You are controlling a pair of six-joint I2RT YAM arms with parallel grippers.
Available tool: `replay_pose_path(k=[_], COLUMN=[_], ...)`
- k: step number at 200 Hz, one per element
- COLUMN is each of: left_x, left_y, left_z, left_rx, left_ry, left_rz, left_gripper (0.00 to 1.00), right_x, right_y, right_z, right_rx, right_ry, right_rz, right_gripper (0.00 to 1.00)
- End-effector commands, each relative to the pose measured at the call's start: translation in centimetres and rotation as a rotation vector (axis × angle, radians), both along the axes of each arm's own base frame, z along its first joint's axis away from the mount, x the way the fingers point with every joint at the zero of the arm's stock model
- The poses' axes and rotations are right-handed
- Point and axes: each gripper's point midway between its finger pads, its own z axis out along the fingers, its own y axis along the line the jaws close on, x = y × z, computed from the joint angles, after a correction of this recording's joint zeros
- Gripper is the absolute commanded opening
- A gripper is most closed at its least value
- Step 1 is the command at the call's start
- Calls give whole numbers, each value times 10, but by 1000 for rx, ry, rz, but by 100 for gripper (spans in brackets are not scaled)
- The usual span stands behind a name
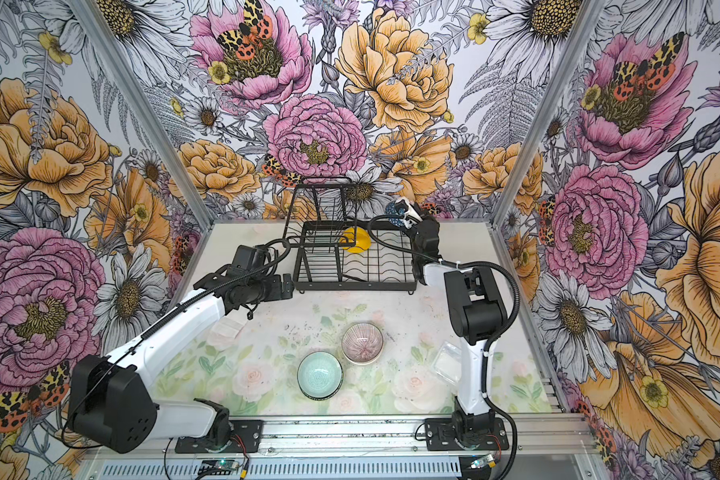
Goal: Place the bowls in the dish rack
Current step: 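Carry the blue patterned bowl with the right gripper into the rack slots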
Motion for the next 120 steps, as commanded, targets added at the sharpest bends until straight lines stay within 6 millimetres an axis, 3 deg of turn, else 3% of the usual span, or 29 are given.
replay_pose_path(k=[1,53,120], left_x=[6,7,6], left_y=[-3,-4,-7], left_z=[-2,-4,-11], left_rx=[-13,-20,-26], left_ry=[-5,3,27], left_rz=[-16,-19,-22], left_gripper=[99,99,99], right_x=[6,20,29], right_y=[12,22,34], right_z=[20,6,-27], right_rx=[-7,-50,-41], right_ry=[-108,-98,-47], right_rz=[39,61,90], right_gripper=[0,0,0])
